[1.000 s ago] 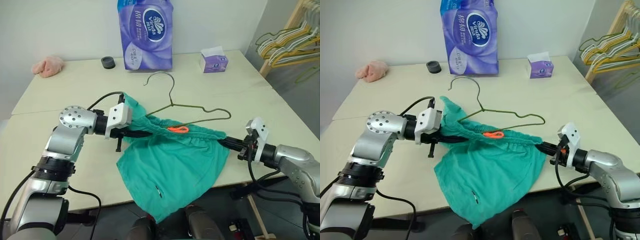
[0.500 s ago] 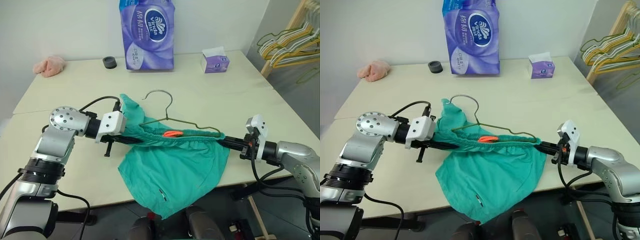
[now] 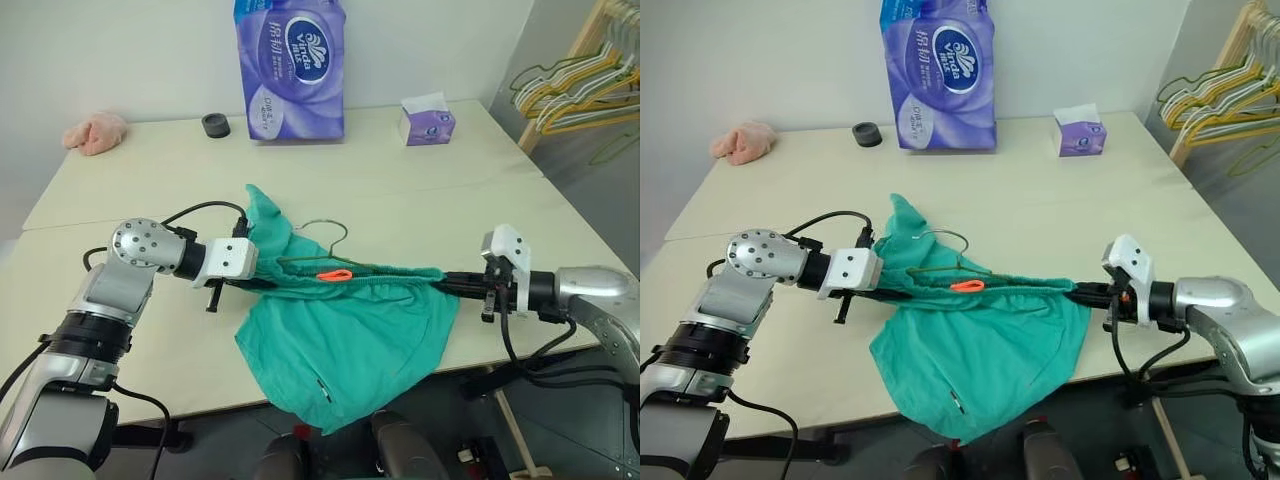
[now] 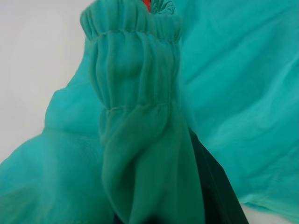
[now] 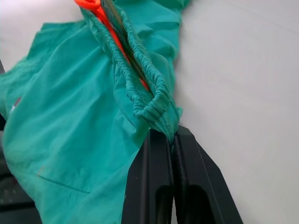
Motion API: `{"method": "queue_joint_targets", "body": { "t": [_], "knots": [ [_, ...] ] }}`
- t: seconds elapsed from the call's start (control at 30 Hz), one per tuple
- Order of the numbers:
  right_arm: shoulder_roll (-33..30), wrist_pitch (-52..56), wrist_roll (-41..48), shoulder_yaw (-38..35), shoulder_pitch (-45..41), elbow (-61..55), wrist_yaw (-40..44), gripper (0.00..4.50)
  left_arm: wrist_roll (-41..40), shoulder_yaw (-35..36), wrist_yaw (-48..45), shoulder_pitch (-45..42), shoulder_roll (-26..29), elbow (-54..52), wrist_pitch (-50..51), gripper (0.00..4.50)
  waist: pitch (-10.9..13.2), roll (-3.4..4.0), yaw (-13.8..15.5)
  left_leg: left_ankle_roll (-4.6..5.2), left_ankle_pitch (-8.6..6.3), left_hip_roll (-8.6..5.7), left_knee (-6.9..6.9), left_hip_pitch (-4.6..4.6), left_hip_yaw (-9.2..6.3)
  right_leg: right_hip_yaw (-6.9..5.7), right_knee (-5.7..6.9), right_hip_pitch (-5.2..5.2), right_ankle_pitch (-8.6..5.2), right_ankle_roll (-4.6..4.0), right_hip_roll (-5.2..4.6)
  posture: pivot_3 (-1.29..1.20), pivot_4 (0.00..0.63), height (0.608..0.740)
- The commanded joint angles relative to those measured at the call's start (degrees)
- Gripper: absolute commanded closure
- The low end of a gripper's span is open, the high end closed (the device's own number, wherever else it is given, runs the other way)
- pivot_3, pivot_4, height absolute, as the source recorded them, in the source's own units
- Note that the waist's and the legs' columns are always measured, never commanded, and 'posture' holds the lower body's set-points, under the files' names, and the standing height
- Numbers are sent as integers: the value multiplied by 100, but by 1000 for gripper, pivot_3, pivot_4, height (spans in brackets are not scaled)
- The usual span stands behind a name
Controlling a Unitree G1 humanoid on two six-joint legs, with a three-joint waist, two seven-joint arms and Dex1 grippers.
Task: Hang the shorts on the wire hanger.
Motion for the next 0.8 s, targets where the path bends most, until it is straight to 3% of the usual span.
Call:
{"method": "queue_joint_targets", "body": {
  "t": [0.03,0.27,0.37,0.6,0.8],
  "knots": [
    [42,-5,-363,436,-614,-174,-28,4457,227,8,303,-100,-36,-48,102,4500,0,0,-3,0,0,0,0,0,0,0,0,-1,0,0,0,-221,128,740],
    [289,126,-767,1038,-1181,-310,-123,4457,252,-6,436,25,-217,-314,255,4500,0,0,17,0,0,-3,0,-6,-4,-2,-2,-3,0,-1,-5,-218,124,740],
    [226,55,-926,1022,-1116,-364,-153,3818,240,8,453,122,-236,-393,301,4500,0,0,22,0,0,-4,0,-7,-5,-2,-4,-3,1,-1,-8,-218,124,740],
    [-215,63,-1229,798,-699,-505,-202,1469,196,0,452,263,-260,-559,408,4500,0,0,25,0,0,-4,1,-7,-7,-5,-3,-3,1,-1,-8,-227,128,740],
    [-197,-21,-1527,1047,-441,-261,-281,1469,209,-58,419,244,-344,-566,425,4500,0,1,4,0,0,-4,3,-6,-3,-3,-1,-3,1,-1,-7,-238,128,740]
  ]
}}
